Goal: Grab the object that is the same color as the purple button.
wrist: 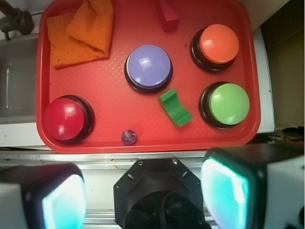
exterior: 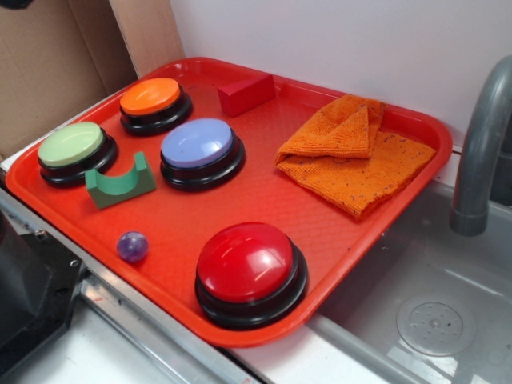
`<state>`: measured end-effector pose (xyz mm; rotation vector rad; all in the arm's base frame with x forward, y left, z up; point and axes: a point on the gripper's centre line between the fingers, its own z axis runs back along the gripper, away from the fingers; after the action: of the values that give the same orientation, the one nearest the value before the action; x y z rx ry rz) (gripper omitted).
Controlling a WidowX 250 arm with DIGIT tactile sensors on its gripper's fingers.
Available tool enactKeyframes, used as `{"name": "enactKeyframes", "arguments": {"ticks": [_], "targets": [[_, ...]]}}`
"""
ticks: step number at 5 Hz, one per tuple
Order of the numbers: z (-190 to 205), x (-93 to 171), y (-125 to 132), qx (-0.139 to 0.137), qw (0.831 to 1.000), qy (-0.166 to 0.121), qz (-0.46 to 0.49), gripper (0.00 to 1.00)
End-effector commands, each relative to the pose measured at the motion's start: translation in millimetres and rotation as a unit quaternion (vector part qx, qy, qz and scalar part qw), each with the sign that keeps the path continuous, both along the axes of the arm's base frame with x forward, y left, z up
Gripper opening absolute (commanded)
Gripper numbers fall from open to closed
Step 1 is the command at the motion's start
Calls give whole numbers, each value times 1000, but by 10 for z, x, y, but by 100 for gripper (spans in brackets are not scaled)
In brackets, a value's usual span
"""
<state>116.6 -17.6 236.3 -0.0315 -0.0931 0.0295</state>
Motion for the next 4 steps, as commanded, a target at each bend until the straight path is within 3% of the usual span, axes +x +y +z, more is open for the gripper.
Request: {"name": "enactKeyframes", "arguments": {"ticks": [1,3,4], "targets": [[0,0,0,0,1000,0,0,100],[-541,185,-2,-14,1000,-6,14,100],[-862,239,10,4,999,9,33,100]]}}
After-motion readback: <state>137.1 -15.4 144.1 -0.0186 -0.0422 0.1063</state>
